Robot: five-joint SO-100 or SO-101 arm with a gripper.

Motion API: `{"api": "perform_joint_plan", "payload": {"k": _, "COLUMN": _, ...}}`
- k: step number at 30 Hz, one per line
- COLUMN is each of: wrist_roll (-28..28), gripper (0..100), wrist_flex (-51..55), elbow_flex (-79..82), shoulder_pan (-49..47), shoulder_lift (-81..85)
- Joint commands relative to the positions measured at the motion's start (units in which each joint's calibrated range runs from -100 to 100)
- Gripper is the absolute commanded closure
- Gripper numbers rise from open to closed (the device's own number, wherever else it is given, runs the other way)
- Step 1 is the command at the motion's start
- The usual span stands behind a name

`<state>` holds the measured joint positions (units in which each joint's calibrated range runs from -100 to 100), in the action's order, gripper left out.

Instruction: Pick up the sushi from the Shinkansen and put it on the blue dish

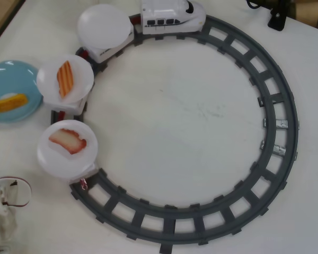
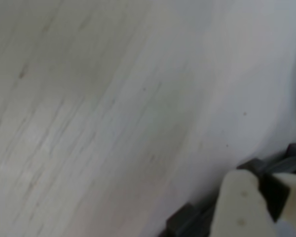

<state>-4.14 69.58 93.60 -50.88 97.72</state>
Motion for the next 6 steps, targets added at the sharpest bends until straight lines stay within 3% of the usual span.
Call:
{"api": "perform_joint_plan", "payload": {"k": 1, "wrist_roll": -0.2, "gripper": 97, "wrist_flex": 0.5, "elbow_flex": 0.2, "shoulder_pan": 0.4, "shoulder_lift": 0.4}}
{"api": "perform_joint_plan", "payload": {"k": 6, "wrist_roll": -0.2, "gripper": 97, "wrist_flex": 0.5, "elbow_flex": 0.2, "shoulder_pan": 0.4, "shoulder_lift": 0.4}}
